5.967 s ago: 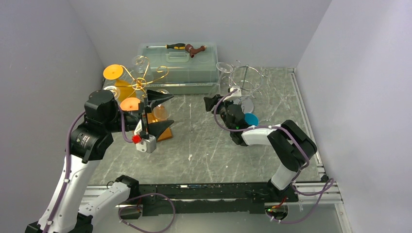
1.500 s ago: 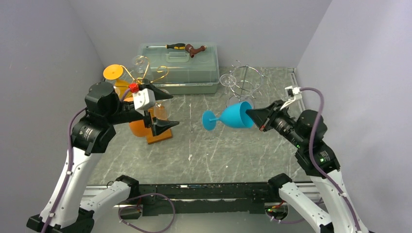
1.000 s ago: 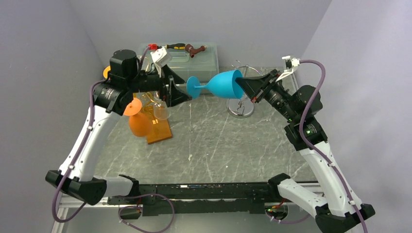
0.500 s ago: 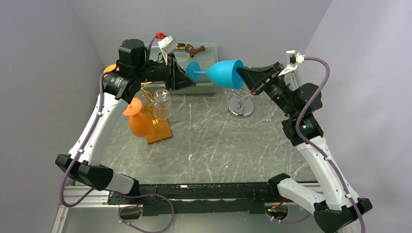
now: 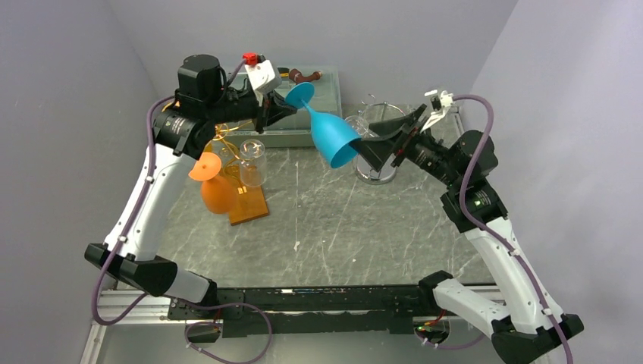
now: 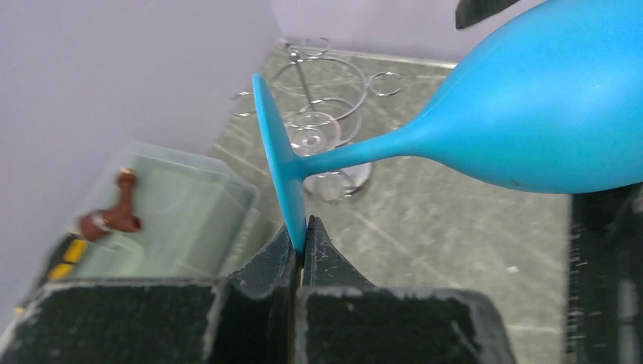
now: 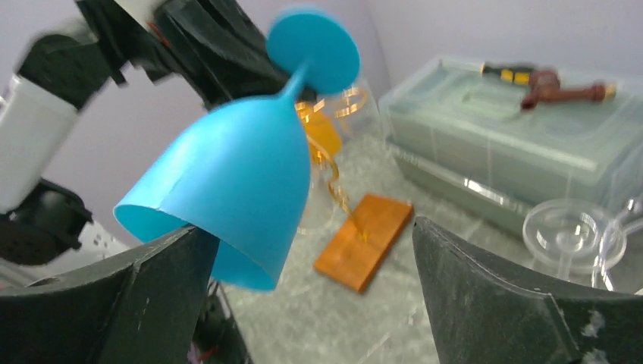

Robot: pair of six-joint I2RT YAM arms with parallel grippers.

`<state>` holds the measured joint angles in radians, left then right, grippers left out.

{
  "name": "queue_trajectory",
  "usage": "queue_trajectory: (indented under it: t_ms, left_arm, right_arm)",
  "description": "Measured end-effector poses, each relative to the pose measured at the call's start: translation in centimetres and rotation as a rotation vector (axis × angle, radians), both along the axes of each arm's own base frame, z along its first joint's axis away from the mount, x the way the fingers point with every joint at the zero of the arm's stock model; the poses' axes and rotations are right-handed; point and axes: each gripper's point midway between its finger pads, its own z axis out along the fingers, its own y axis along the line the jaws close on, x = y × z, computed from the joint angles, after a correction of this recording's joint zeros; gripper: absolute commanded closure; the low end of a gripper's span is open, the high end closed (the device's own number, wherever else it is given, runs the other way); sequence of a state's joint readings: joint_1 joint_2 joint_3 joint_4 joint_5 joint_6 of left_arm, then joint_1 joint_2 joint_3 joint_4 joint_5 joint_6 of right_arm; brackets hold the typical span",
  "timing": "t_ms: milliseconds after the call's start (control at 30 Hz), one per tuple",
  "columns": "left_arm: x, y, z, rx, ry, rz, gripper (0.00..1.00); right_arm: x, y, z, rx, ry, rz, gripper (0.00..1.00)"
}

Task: Place the wine glass upside down on the wine glass rack
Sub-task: Turn the wine glass upside down at the wine rack.

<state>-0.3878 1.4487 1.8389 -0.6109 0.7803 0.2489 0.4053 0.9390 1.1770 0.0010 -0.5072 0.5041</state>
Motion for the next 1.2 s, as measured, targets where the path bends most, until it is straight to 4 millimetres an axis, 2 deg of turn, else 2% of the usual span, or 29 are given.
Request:
queue_trajectory:
  t_ms: [233,333,400,567,800,900,1033,1200]
  left_arm:
    - [-0.1,1.3,2.2,0.143,-0.443,-0.026,1.00]
    - [-0.8,1.8,2.8,0.196,-0.620,-0.046,1.00]
    - [-1.3,1.9,3.0,0.224,-0.709,-0.060,1.00]
    - [-2.5,1.6,2.9,0.289,-0.899,-0.111,1.00]
    - [-3.9,0.6,3.0,0.326,-1.060,-0.175,1.00]
    - [-4.3,0.2,3.1,0.329,-1.093,-0.192,1.00]
    - [-4.7,-0.2,3.2,0.329,-1.118,-0.208,1.00]
    - [-5.1,-0.4,3.3,0.330,-1.139,-0.221,1.00]
  right_arm:
    - [-2.4,-0.2,-6.3,-0.198,0.161,0.074,0.00]
    - [-3.7,-0.3,-7.9,-0.278,0.211,0.126,0.00]
    - [-4.3,-0.5,-8.1,-0.311,0.220,0.146,0.00]
    - [-5.2,-0.2,-6.1,-0.294,0.161,0.186,0.00]
    - [-4.2,2.8,-4.1,-0.186,0.117,0.311,0.00]
    - [-3.8,4.9,-5.1,-0.196,0.139,0.353,0.00]
    - [-4.8,8.0,-6.8,-0.240,0.148,0.413,0.00]
    - [-4.5,8.6,-7.5,-0.251,0.123,0.391,0.00]
